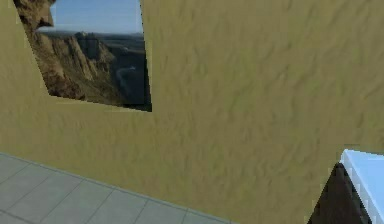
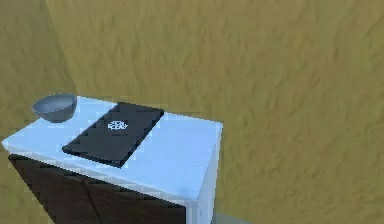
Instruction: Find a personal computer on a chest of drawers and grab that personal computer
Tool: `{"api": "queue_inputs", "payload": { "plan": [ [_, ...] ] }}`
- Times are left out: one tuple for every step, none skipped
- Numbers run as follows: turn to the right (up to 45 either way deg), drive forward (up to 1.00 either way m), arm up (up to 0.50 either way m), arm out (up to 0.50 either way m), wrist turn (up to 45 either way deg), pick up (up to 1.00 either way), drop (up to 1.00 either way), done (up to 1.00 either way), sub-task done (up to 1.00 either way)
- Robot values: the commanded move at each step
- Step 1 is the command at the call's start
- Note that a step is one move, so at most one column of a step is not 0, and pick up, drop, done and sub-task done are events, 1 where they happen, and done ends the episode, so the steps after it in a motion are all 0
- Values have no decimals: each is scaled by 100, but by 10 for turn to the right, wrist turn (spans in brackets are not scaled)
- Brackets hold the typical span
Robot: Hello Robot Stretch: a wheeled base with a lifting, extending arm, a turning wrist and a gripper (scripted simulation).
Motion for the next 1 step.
{"api": "queue_inputs", "payload": {
  "plan": [
    [-180,0,0,0,0,0,0,0,0]
  ]
}}
